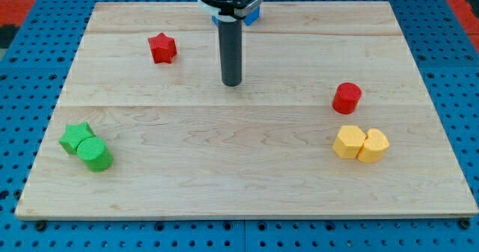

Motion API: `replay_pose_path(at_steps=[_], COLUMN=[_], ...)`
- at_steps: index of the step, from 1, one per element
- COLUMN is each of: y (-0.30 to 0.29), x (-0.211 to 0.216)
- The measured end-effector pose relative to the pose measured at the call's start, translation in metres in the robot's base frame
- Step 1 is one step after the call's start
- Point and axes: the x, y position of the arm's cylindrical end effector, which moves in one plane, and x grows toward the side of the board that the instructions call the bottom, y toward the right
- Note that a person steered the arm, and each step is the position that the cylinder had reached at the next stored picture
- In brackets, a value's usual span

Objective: Move the red star towards the center of the board

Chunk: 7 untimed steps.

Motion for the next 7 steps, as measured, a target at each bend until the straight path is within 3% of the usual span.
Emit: replay_pose_path(at_steps=[2, 3, 4, 6, 7], y=[-0.011, -0.021, -0.069, -0.073, -0.103], x=[0.005, 0.033, 0.032, 0.030, 0.022])
